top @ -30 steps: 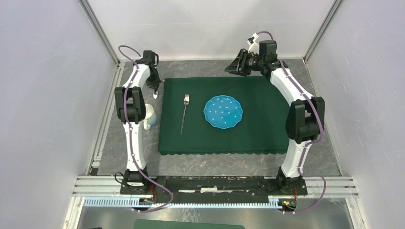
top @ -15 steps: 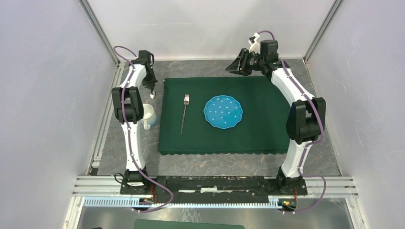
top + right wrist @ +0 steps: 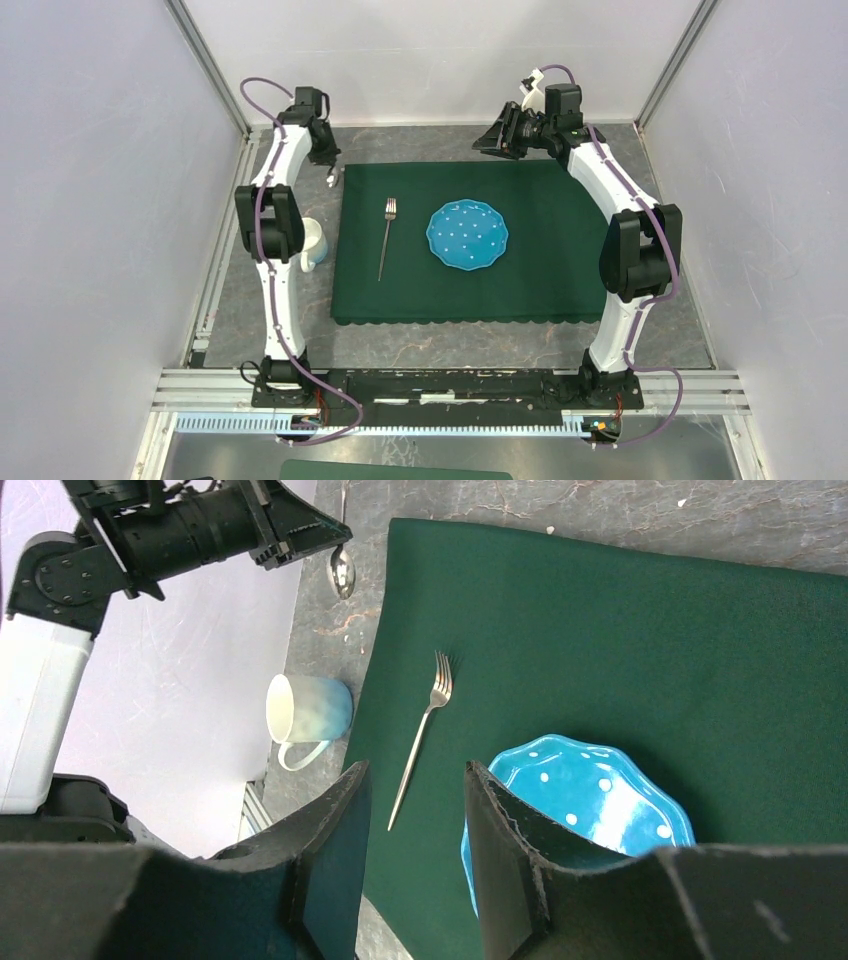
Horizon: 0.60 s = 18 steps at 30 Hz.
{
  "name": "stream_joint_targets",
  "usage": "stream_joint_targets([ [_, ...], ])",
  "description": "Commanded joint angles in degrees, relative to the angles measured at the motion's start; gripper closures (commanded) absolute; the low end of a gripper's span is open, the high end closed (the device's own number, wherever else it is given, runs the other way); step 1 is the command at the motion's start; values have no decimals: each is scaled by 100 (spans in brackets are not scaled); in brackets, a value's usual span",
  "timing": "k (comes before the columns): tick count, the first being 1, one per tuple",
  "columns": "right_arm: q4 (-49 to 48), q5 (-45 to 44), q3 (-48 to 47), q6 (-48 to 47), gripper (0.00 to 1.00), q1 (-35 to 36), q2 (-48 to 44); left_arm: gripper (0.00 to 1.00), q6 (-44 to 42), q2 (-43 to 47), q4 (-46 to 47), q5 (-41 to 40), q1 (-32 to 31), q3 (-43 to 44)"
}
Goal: Set the dinner table for one person
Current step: Pick up the spoon from the corner of the board, then place the spoon on the napkin.
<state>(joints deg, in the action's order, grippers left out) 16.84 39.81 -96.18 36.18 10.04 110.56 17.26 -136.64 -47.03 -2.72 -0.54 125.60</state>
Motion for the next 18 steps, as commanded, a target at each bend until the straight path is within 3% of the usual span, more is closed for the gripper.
stream_joint_targets([
  [1, -138, 9, -197, -22, 55, -12, -100, 98, 323, 483, 81, 639, -520, 547],
  [8, -225, 55, -119, -5, 55, -12, -106, 98, 634, 241, -61, 1763, -1335, 1010],
  [18, -142, -19, -235, -103, 55, -68, -146, 98, 339, 479, -595, 2563, -2383, 615],
])
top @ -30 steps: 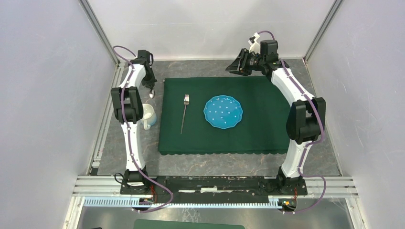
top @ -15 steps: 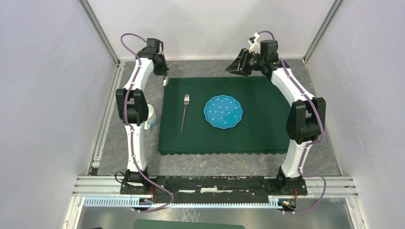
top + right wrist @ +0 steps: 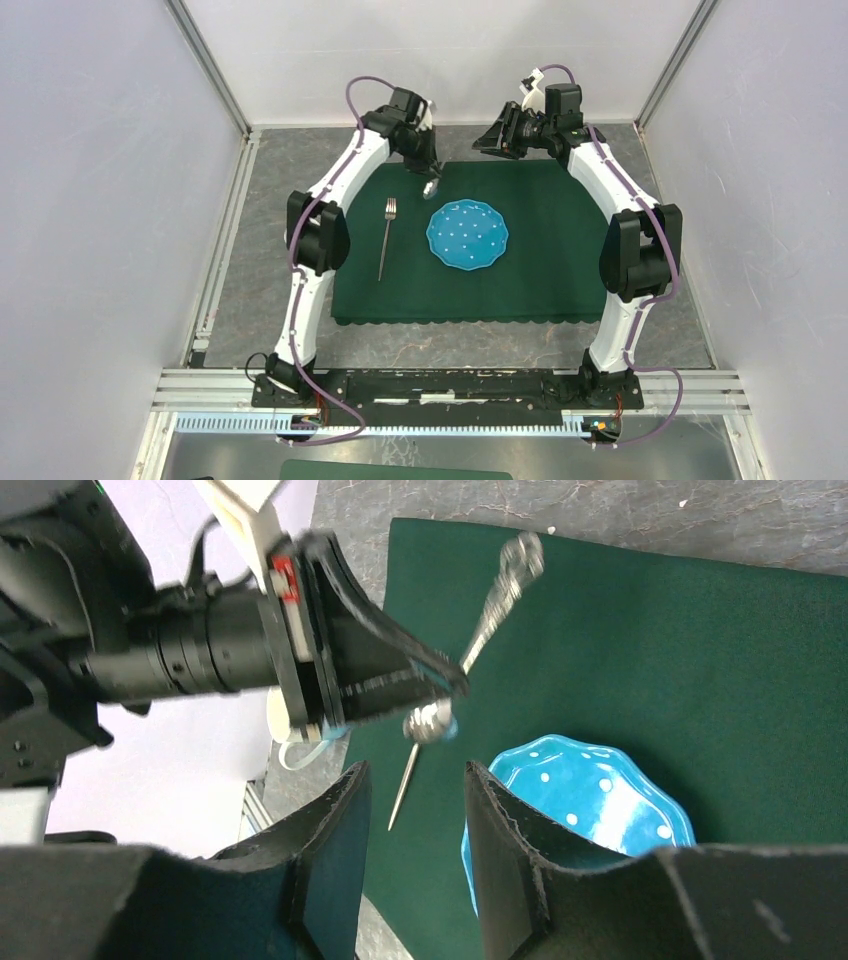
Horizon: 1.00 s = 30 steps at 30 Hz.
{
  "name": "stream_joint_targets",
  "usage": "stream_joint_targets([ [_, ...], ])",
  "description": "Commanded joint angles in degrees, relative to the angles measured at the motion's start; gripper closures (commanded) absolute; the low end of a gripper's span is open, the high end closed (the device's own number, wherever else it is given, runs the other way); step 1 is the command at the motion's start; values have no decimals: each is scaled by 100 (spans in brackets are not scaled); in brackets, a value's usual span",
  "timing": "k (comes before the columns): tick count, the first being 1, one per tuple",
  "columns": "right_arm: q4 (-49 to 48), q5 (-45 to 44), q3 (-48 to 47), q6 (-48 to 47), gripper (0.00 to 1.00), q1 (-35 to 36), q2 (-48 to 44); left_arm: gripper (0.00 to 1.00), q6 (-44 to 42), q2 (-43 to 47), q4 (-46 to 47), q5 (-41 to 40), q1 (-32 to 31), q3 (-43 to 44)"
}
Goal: Set the dinner table for one person
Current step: Place the spoon on the napkin.
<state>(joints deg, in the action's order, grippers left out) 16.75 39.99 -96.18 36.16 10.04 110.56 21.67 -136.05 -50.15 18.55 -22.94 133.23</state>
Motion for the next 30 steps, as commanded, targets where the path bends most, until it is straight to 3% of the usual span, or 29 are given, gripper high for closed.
stream_joint_targets([
  [1, -89, -56, -295, -125, 55, -126, -146, 98, -225, 490, -311, 487, -194, -236],
  [10, 60, -127, -499, -218, 55, -968, -399, 98, -1555, 1096, -700, 538, -729, -746],
  [16, 42, -149, -441, -231, 55, -1523, -598, 98, -2282, 1209, -796, 463, -1474, -829],
  [18, 31, -145, -414, -232, 55, -1611, -654, 98, -2598, 1254, -799, 217, -1795, -904],
  [21, 34, -84, -333, -235, 55, -1700, -704, 98, -3220, 1286, -731, -795, -2427, -1074],
  [30, 179, 88, -488, -269, 55, -1813, -617, 98, -2999, 1010, -52, -1027, -2735, -985],
])
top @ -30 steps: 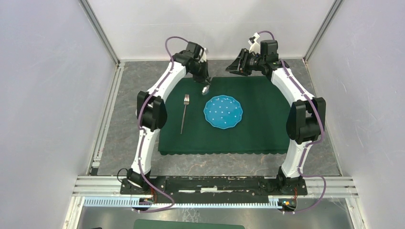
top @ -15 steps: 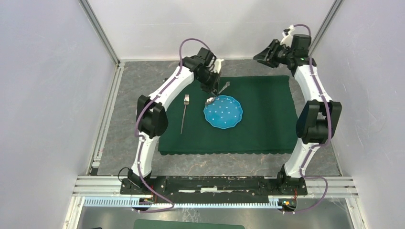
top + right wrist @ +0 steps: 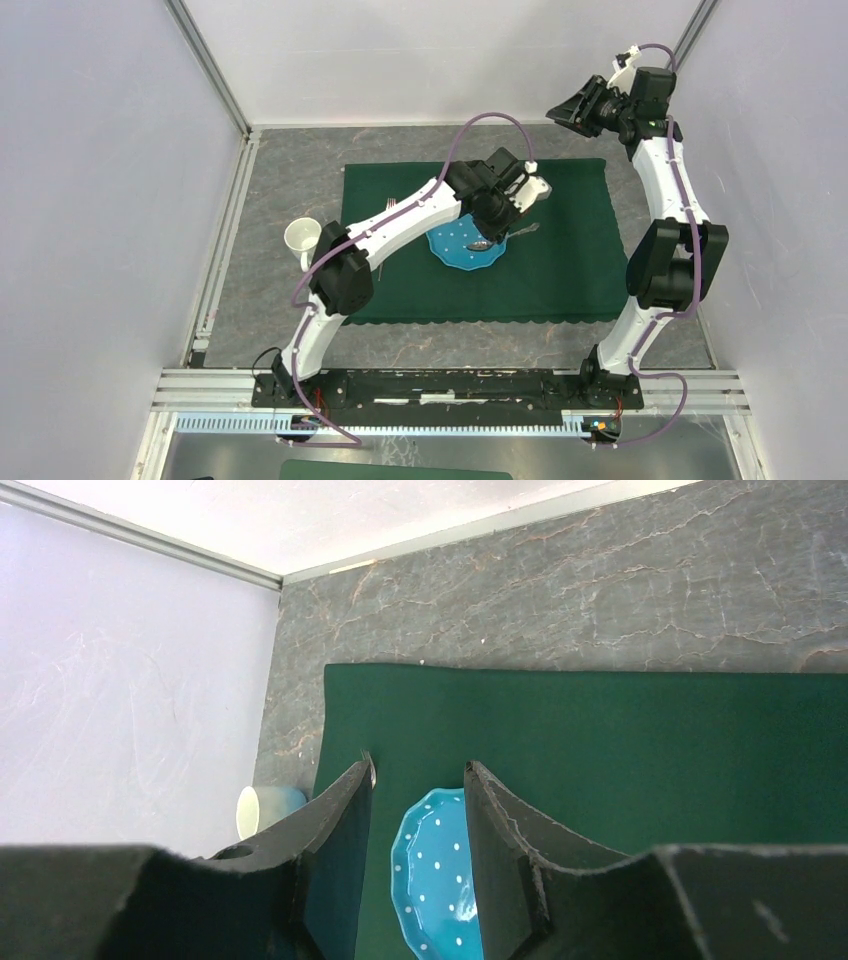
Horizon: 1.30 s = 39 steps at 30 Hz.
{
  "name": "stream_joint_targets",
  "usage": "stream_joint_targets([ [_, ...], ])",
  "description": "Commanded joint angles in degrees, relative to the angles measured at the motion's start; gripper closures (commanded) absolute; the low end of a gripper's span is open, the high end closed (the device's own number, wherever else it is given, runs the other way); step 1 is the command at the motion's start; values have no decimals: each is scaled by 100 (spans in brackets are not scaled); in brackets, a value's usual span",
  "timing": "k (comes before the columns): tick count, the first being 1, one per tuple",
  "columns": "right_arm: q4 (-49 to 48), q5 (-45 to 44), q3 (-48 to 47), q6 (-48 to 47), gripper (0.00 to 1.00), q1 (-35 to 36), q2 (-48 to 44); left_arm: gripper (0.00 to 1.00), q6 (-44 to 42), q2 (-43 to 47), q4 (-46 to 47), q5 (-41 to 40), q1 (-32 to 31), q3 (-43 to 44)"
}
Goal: Set the dinner table for one person
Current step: Place the spoon on the napkin.
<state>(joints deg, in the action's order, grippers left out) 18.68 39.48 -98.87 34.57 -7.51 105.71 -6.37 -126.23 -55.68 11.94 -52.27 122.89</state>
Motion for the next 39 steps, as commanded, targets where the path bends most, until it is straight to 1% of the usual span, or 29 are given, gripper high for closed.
stream_joint_targets([
  [1, -13, 166, -229, -103, 55, -56, -117, 98, -180, -28, 604, -394, 192, 99],
  [4, -22, 236, -199, -69, 55, -53, -94, 98, -203, -253, 880, -646, 131, 277],
  [8, -79, 235, -7, -72, 55, -53, -216, 98, -555, -572, 1028, -901, -65, 455],
  [12, -89, 226, 67, -74, 55, -58, -319, 98, -979, -582, 1057, -908, -379, 299],
  [19, -110, 157, 580, -143, 56, -58, -689, 98, -1195, -462, 1374, -942, -680, -106],
  [22, -128, 152, 760, -161, 55, -52, -834, 98, -1414, -463, 1605, -1163, -847, -185],
  [30, -13, 37, 1151, -285, 55, -67, -1209, 98, -2047, -771, 1833, -2049, -1330, -176],
  [36, 14, -41, 1291, -299, 56, -66, -1386, 98, -2164, -754, 2433, -2374, -1527, -337],
  [39, 40, -70, 1299, -317, 55, -58, -1421, 98, -2256, -705, 2755, -2570, -1643, -550],
])
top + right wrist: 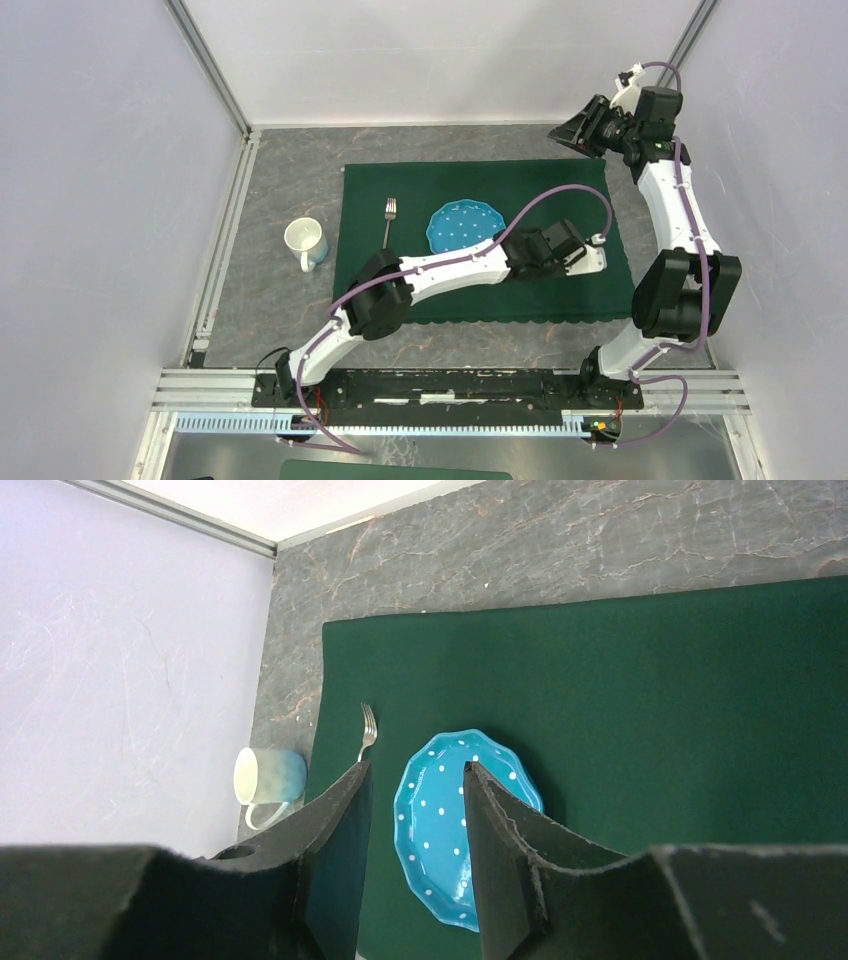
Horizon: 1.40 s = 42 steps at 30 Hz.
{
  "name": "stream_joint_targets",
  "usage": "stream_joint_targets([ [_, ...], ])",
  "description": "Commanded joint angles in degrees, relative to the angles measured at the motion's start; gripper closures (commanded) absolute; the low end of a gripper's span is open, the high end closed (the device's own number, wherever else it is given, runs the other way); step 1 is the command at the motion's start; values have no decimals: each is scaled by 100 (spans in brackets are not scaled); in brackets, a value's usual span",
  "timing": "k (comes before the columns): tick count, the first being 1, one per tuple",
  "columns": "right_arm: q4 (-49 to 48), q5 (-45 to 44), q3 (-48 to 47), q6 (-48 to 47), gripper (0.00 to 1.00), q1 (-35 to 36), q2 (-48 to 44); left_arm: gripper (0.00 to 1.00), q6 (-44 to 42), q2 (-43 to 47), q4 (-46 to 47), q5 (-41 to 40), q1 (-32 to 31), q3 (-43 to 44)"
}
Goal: Set the dinner table for one person
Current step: Place the spoon on the napkin.
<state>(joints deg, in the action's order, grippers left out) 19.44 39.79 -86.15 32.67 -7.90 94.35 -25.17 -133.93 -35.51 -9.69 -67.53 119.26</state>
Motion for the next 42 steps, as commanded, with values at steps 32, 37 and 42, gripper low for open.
stream_joint_targets([
  [32, 877, -19, 144, -825, 52, -2, -248, 0, 1632, 1198, 1092, 185, 1305, -1430],
  [37, 2627, -935, -24, -1963, 51, 394, -120, 0, 2181, 1892, 864, 59, 2136, -1522],
  [42, 3669, -1997, 412, -2457, 42, 1299, -318, 0, 2662, 2302, 673, 284, 2841, -1466],
])
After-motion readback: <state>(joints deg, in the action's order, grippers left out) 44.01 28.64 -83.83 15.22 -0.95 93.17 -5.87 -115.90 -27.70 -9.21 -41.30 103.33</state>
